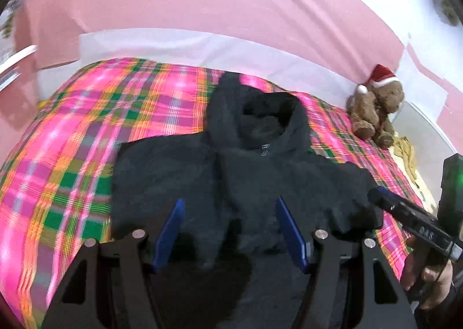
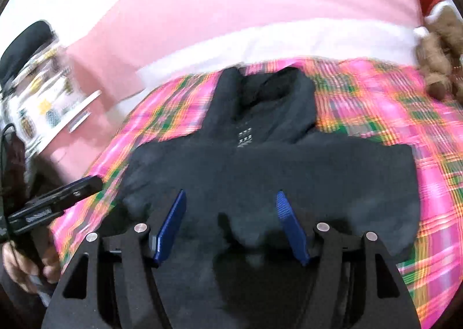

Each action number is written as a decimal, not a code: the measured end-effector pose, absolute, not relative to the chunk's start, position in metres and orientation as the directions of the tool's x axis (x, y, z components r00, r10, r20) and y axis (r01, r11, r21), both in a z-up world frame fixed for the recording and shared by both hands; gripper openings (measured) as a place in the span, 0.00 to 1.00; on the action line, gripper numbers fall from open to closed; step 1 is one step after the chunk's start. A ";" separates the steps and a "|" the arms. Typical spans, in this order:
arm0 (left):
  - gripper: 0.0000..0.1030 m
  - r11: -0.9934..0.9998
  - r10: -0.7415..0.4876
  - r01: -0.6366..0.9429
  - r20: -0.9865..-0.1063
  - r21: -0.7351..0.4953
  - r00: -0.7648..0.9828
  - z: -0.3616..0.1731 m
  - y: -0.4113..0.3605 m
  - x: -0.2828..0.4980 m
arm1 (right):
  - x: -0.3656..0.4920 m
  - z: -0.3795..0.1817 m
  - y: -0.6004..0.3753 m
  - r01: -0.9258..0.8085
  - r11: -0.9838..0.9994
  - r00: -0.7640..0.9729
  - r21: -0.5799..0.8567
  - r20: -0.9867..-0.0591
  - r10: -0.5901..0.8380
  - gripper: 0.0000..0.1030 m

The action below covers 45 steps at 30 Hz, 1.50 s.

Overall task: Fold large clothes
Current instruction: 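Lay the sleeve down on the jacket and open the right tool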

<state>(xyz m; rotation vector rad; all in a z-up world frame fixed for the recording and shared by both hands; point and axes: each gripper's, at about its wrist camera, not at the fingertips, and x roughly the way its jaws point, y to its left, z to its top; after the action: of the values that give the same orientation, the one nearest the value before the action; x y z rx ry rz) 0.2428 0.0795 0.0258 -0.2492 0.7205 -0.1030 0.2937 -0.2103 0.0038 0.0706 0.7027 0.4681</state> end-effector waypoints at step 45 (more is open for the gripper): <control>0.37 0.982 -0.159 0.044 -0.686 -0.182 0.711 -0.023 0.056 0.303 | 0.366 -0.030 -0.319 -0.139 0.984 0.702 0.108 -0.690 0.175 0.56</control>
<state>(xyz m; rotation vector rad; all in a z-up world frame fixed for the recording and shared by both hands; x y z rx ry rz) 0.3034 0.0559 -0.0226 -0.1571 0.7732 -0.1127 0.3659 -0.3190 -0.0298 0.0495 0.7729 0.1746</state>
